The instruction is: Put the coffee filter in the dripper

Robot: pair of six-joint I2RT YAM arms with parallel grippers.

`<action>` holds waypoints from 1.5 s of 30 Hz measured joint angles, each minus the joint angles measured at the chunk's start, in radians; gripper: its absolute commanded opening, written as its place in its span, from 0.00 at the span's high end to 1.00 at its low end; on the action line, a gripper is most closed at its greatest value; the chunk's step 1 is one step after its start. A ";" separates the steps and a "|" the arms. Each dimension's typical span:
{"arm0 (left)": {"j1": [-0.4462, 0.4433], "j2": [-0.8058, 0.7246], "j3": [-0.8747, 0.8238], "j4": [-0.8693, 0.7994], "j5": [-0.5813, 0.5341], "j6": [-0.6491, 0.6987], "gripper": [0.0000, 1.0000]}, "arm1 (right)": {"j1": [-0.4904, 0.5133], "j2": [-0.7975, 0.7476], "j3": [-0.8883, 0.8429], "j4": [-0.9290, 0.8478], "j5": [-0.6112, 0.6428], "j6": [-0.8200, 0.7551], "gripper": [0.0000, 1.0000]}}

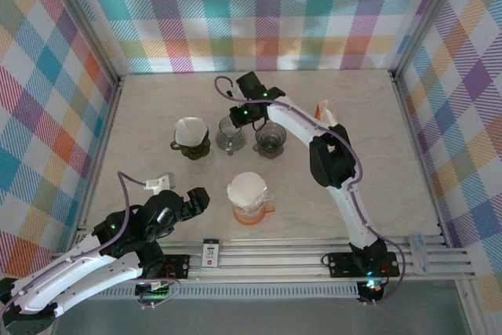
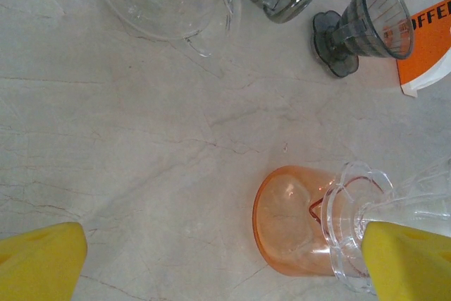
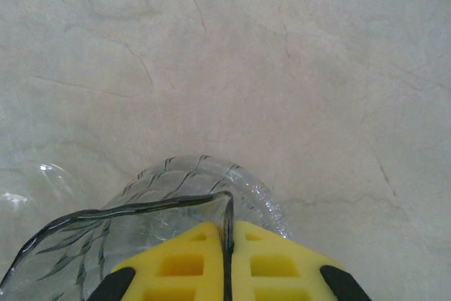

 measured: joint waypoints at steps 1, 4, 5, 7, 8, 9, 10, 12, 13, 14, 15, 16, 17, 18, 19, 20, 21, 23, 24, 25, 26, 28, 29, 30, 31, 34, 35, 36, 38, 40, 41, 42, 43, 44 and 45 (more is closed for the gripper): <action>0.000 0.000 0.000 0.000 0.000 0.000 0.00 | 0.000 -0.012 0.000 0.000 0.003 0.000 0.96; 0.000 0.002 -0.007 0.004 0.001 -0.003 0.00 | 0.000 -0.072 0.000 -0.004 0.017 0.004 0.97; 0.000 0.003 -0.011 0.005 0.001 -0.003 0.00 | -0.001 -0.100 0.000 -0.005 0.024 0.005 0.97; 0.000 0.005 -0.015 0.003 0.001 -0.003 0.00 | -0.001 -0.161 -0.018 -0.005 0.040 0.011 0.98; 0.000 0.005 -0.017 0.003 0.001 -0.003 0.00 | -0.002 -0.198 -0.037 -0.003 0.048 0.015 0.98; 0.000 0.005 -0.017 0.003 0.000 -0.003 0.00 | -0.003 -0.243 -0.065 -0.001 0.058 0.018 0.98; 0.000 0.005 -0.017 0.003 0.001 -0.003 0.00 | -0.006 -0.281 -0.090 0.000 0.066 0.021 0.98; 0.000 0.005 -0.017 0.003 0.001 -0.003 0.00 | -0.014 -0.377 -0.166 0.001 0.079 0.029 0.98; 0.000 0.005 -0.017 0.003 0.002 -0.003 0.00 | -0.017 -0.416 -0.196 -0.001 0.086 0.034 0.98; 0.000 0.005 -0.017 0.003 0.002 -0.003 0.00 | -0.023 -0.459 -0.233 -0.004 0.096 0.040 0.98; 0.000 0.005 -0.017 0.003 0.003 -0.004 0.00 | -0.029 -0.501 -0.272 -0.003 0.106 0.045 0.98; 0.000 0.005 -0.017 0.003 0.003 -0.004 0.00 | -0.036 -0.544 -0.315 -0.002 0.117 0.050 0.98; 0.000 0.005 -0.018 0.004 0.003 -0.004 0.00 | -0.044 -0.589 -0.361 -0.006 0.129 0.053 0.98; 0.000 0.005 -0.019 0.004 0.003 -0.006 0.00 | -0.053 -0.638 -0.412 -0.008 0.143 0.060 0.98; 0.000 0.005 -0.019 0.003 0.003 -0.007 0.00 | -0.061 -0.677 -0.456 -0.012 0.155 0.067 0.98; 0.000 0.004 -0.019 0.004 0.004 -0.007 0.00 | -0.068 -0.722 -0.504 -0.019 0.170 0.073 0.98; 0.000 0.004 -0.021 0.004 0.003 -0.007 0.00 | -0.074 -0.771 -0.558 -0.025 0.188 0.080 0.98; 0.000 0.003 -0.023 0.005 0.003 -0.007 0.00 | -0.088 -0.861 -0.655 -0.039 0.221 0.095 0.98; 0.000 0.003 -0.024 0.005 0.003 -0.007 0.00 | -0.092 -0.904 -0.702 -0.046 0.237 0.103 0.98; 0.000 0.003 -0.025 0.004 0.003 -0.007 0.00 | -0.093 -0.943 -0.744 -0.052 0.247 0.108 0.98; 0.000 0.003 -0.026 0.004 0.003 -0.007 0.00 | -0.094 -0.987 -0.794 -0.058 0.259 0.119 0.98; 0.000 0.003 -0.027 0.004 0.003 -0.007 0.00 | -0.094 -1.066 -0.885 -0.069 0.275 0.137 0.97; 0.000 0.003 -0.027 0.004 0.003 -0.007 0.00 | -0.095 -1.106 -0.937 -0.074 0.279 0.151 0.97; 0.000 0.003 -0.028 0.004 0.003 -0.007 0.00 | -0.095 -1.140 -0.987 -0.076 0.281 0.164 0.97; 0.000 0.003 -0.030 0.004 0.003 -0.007 0.00 | -0.095 -1.164 -1.027 -0.079 0.281 0.175 0.97; 0.000 0.003 -0.033 0.003 0.003 -0.007 0.00 | -0.095 -1.212 -1.156 -0.082 0.271 0.212 0.97; 0.000 0.003 -0.033 0.003 0.003 -0.007 0.00 | -0.095 -1.216 -1.197 -0.081 0.268 0.226 0.97; 0.000 0.003 -0.033 0.003 0.003 -0.007 0.00 | -0.094 -1.216 -1.228 -0.080 0.265 0.234 0.97; 0.000 0.003 -0.033 0.003 0.003 -0.008 0.00 | -0.094 -1.216 -1.284 -0.077 0.263 0.248 0.97; 0.000 0.003 -0.033 -0.003 0.003 -0.016 0.00 | -0.094 -1.215 -1.321 -0.070 0.263 0.259 0.97; 0.000 0.003 -0.033 -0.007 0.003 -0.023 0.00 | -0.094 -1.214 -1.331 -0.066 0.264 0.260 0.97; 0.000 0.003 -0.033 -0.011 0.002 -0.030 0.00 | -0.094 -1.211 -1.338 -0.058 0.264 0.262 0.96; 0.000 0.003 -0.033 -0.018 0.002 -0.034 0.00 | -0.094 -1.209 -1.347 -0.045 0.264 0.264 0.96; 0.000 0.003 -0.033 -0.024 0.002 -0.039 0.00 | -0.093 -1.209 -1.353 -0.035 0.264 0.266 0.95; 0.000 0.003 -0.033 -0.029 0.002 -0.045 0.00 | -0.092 -1.208 -1.360 -0.021 0.264 0.269 0.95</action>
